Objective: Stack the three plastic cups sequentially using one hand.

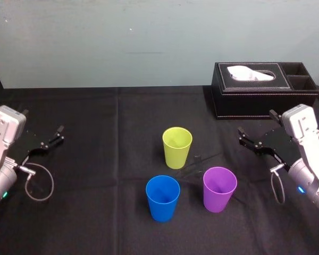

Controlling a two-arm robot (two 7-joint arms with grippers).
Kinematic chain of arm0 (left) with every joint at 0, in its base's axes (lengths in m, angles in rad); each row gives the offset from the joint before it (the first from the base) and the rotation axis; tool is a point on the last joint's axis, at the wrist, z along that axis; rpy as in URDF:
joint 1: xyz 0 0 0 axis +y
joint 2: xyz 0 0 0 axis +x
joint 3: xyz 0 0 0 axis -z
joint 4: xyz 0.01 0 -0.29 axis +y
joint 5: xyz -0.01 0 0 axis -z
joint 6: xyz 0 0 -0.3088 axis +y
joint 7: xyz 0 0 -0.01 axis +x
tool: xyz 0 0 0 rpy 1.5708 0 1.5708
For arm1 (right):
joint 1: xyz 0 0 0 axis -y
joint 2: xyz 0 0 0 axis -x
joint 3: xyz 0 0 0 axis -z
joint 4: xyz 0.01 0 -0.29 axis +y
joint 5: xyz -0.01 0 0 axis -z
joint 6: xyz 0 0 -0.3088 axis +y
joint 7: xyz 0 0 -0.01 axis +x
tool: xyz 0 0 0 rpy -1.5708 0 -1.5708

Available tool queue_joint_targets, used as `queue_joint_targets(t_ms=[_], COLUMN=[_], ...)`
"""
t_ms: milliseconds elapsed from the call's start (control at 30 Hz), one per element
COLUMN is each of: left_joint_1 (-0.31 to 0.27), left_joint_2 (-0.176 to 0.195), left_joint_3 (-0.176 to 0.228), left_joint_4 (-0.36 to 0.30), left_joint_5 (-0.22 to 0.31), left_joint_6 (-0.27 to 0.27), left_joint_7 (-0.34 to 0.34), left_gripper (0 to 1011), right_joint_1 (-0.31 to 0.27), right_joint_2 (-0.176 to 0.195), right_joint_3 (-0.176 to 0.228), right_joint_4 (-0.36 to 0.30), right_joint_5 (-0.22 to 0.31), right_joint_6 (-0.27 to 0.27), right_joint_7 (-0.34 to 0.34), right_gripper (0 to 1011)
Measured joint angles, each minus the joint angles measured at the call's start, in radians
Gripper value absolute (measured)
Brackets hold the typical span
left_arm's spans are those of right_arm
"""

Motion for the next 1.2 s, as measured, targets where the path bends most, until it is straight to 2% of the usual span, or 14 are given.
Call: queue_joint_targets(t_ms=[1200], left_joint_1=[0.000], left_joint_2=[0.000], left_joint_3=[0.000], left_joint_4=[0.000], left_joint_5=[0.000], left_joint_6=[0.000], left_joint_7=[0.000], left_gripper=[1012], right_joint_1=[0.000], right_joint_2=[0.000], right_joint_3=[0.000], right_joint_4=[0.000], right_joint_5=[0.000], right_joint_6=[0.000], right_joint_7=[0.000], right_gripper=[1003])
